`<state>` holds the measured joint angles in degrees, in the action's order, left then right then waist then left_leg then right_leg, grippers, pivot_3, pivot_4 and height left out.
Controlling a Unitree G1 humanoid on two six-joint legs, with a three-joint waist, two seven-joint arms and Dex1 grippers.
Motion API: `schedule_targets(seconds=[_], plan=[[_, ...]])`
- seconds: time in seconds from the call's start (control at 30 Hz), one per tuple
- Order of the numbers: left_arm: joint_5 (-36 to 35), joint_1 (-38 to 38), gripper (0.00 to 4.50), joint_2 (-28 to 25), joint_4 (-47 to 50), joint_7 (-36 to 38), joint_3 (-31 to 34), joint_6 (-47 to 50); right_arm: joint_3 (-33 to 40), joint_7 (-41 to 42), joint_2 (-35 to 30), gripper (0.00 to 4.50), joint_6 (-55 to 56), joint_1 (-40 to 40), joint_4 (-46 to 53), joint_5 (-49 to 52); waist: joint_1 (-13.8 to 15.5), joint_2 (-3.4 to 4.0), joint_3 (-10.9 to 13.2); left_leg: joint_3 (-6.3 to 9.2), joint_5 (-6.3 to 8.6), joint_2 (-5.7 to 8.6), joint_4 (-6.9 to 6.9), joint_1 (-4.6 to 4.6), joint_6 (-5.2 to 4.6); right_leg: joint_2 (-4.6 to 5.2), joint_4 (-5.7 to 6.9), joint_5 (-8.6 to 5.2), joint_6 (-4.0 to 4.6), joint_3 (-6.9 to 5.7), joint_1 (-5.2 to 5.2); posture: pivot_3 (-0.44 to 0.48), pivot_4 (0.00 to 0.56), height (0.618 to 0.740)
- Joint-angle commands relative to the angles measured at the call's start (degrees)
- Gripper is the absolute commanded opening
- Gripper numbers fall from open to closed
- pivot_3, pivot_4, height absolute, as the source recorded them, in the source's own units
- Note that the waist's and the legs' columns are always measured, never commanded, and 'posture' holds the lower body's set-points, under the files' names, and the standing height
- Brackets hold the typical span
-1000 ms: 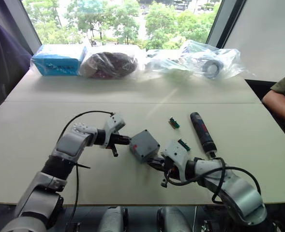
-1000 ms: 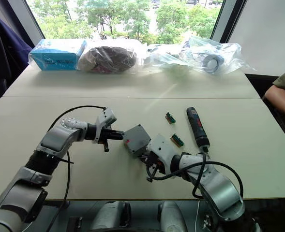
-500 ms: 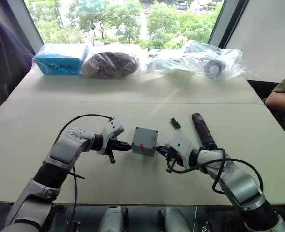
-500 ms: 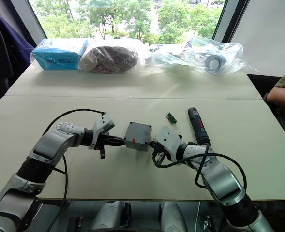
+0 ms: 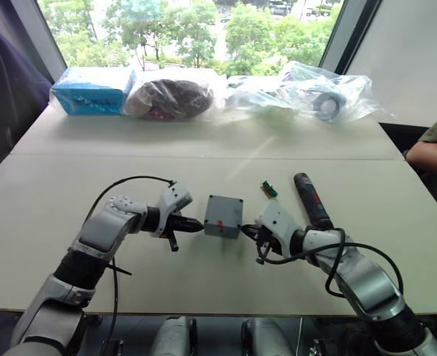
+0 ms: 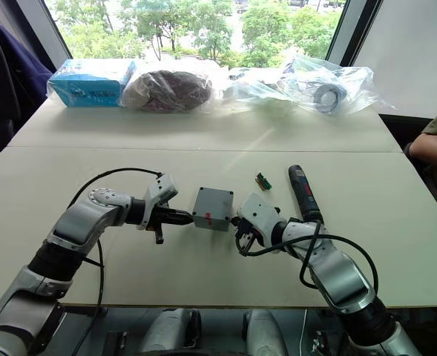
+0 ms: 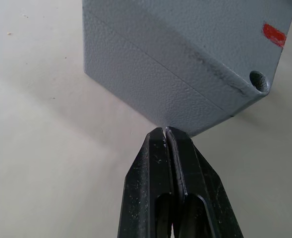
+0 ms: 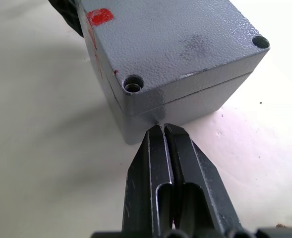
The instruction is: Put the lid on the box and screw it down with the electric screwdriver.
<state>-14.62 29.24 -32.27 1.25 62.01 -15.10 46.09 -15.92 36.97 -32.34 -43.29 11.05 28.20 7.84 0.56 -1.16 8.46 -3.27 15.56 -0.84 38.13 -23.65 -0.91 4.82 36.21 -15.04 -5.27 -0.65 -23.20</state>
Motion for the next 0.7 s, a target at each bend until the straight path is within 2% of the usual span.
schedule_targets(seconds=[0.03,0.17,0.3,0.37,0.43,0.47,0.53,0.6,0.7], plan=[[-2.2,1.2,0.00,1.2,3.1,1.3,-1.1,-0.4,-0.4,0.4,0.8,0.03,2.1,1.1,1.3,0.5,0.0,0.00,0.0,0.00,0.00,0.00,0.00,0.00,0.00,0.00,0.00,0.00,0.00,0.00,0.00,0.000,0.150,0.740],[-1.8,1.3,0.00,0.6,2.2,1.2,-0.5,-1.0,0.2,0.6,0.4,0.03,2.0,0.9,1.4,0.7,0.0,0.00,0.0,0.00,0.00,0.00,0.00,0.00,0.00,0.00,0.00,0.00,0.00,0.01,0.00,0.000,0.150,0.740],[-1.9,1.4,0.00,-0.8,0.9,0.2,3.3,-3.1,4.6,1.5,0.9,0.03,0.7,-0.9,4.8,5.0,0.0,0.00,0.0,0.00,0.00,-0.01,0.00,0.00,0.00,0.00,0.00,0.00,0.00,0.01,-0.01,0.000,0.150,0.740],[-3.0,1.3,0.00,1.2,0.0,-6.2,11.5,-8.4,9.9,0.4,0.3,0.03,0.7,-4.2,8.6,6.6,0.1,0.02,0.1,0.02,0.00,-0.03,0.00,0.00,0.00,-0.01,0.00,0.00,0.00,0.01,-0.01,0.000,0.150,0.740],[-1.9,1.2,0.00,2.2,-0.3,-11.4,15.4,-12.7,13.0,-0.5,-0.4,0.03,0.7,-6.6,10.6,7.1,0.2,-0.01,0.1,0.07,0.00,-0.04,0.00,-0.06,0.00,0.02,0.00,0.01,-0.02,-0.01,-0.04,0.000,0.150,0.740],[-2.3,2.1,0.00,1.5,-0.8,-11.1,15.4,-10.5,15.1,-0.7,-0.2,0.03,-0.4,-7.8,11.5,8.4,0.1,0.00,0.1,0.09,0.00,-0.05,0.00,-0.08,0.00,0.04,-0.01,0.06,-0.10,-0.01,-0.03,0.000,0.150,0.740],[-8.1,4.9,0.00,0.5,-1.5,-6.8,16.4,-3.3,21.2,-2.4,2.0,0.03,-2.5,-10.1,12.9,12.0,0.1,0.00,0.1,0.08,0.00,-0.03,0.00,-0.07,0.00,0.14,-0.01,0.09,-0.16,-0.01,-0.02,0.000,0.150,0.740],[-13.9,7.4,0.00,-0.3,-0.7,-2.4,16.6,3.1,24.3,-4.0,2.4,0.03,-3.0,-12.2,13.6,12.5,0.2,0.00,0.1,0.09,0.00,-0.02,0.00,-0.07,0.00,0.06,0.00,0.09,-0.16,-0.08,0.01,0.000,0.150,0.740],[-15.1,8.5,0.00,-1.4,2.7,0.6,13.3,3.7,27.0,-7.2,4.0,0.03,-4.3,-14.3,15.0,13.1,0.1,0.01,0.1,0.07,0.00,0.03,0.00,-0.07,0.00,0.08,-0.06,0.07,-0.13,-0.10,0.04,0.000,0.150,0.740]])
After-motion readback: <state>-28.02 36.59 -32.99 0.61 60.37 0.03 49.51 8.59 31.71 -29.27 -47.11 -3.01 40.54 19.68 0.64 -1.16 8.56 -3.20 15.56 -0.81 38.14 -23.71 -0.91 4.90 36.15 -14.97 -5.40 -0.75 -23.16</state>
